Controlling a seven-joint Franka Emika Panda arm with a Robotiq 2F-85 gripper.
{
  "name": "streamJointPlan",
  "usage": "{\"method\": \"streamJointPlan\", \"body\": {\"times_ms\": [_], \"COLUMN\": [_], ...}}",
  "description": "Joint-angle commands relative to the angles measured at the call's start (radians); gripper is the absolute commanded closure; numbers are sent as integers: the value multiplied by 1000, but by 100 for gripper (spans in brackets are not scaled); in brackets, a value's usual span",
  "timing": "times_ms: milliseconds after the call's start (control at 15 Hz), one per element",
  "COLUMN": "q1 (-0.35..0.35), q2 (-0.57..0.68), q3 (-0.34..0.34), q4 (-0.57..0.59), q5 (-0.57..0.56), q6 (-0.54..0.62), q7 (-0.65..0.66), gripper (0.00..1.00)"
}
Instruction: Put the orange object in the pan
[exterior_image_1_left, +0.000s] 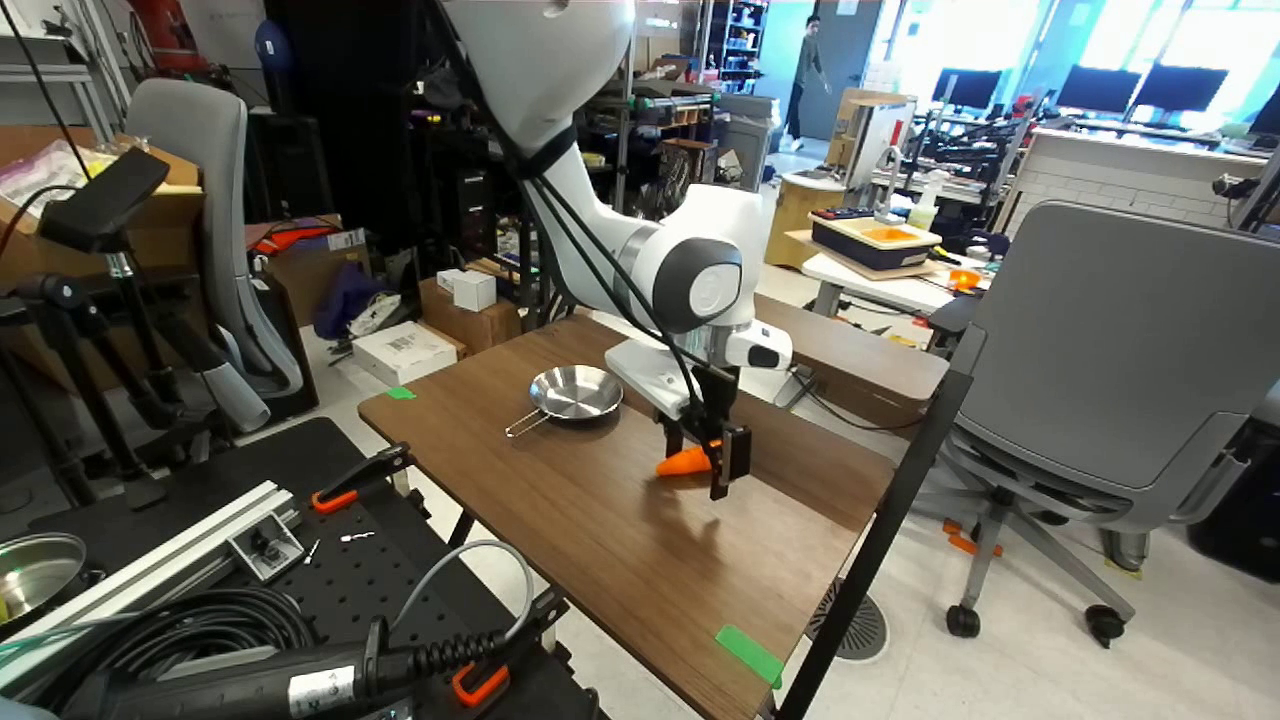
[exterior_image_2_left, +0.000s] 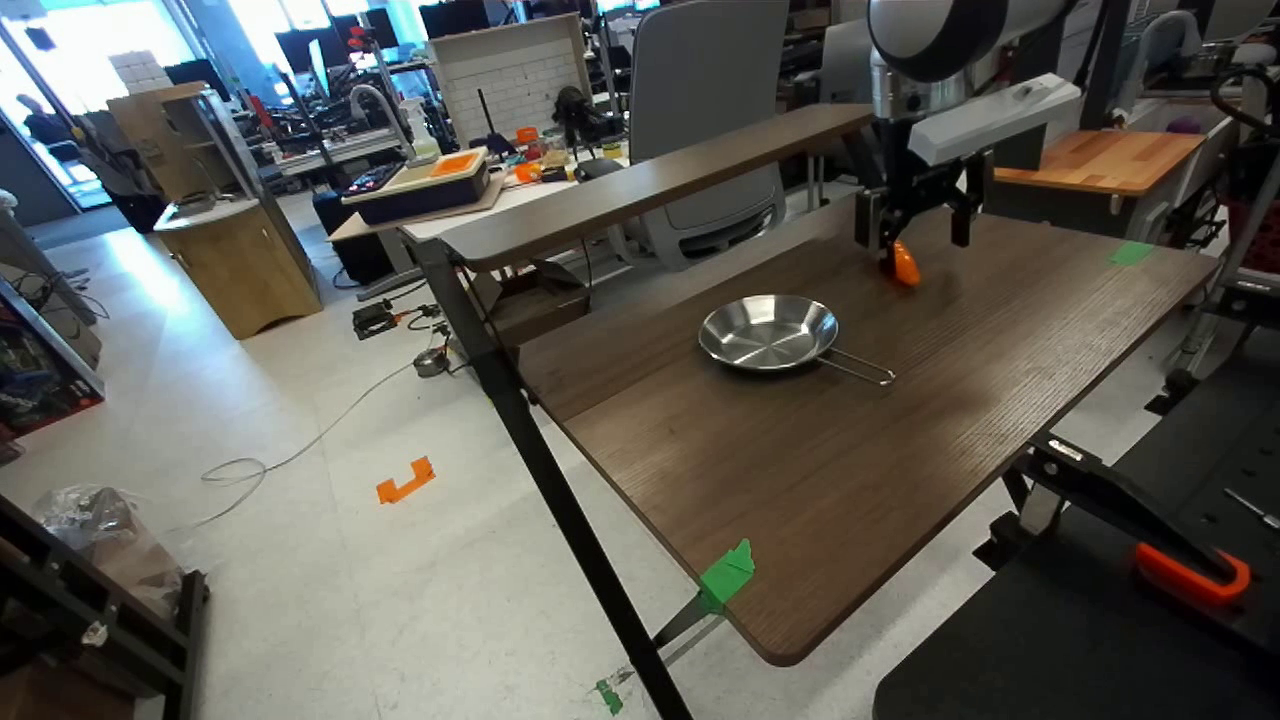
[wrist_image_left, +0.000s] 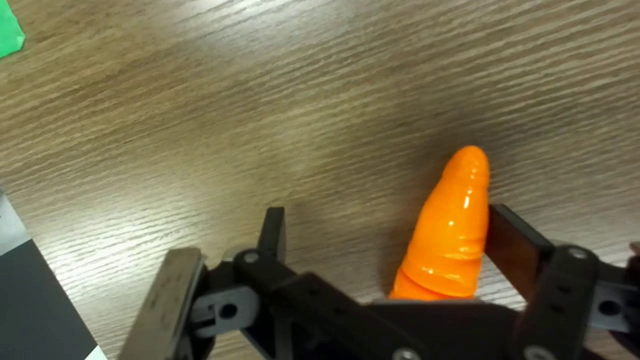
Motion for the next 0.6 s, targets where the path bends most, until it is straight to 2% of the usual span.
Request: {"method": "streamJointPlan", "body": {"times_ms": [0, 200, 267, 400, 533], "q1": [-26, -29, -29, -30, -31], "q2": [1, 7, 10, 12, 10], "q3": [14, 18, 18, 20, 21], "q4": [2, 15, 18, 23, 20], "q5": [20, 21, 20, 22, 22], "q6": [35, 31, 30, 26, 29], "q7": [-82, -93, -95, -101, -104], "gripper": [0, 1, 26, 29, 45]}}
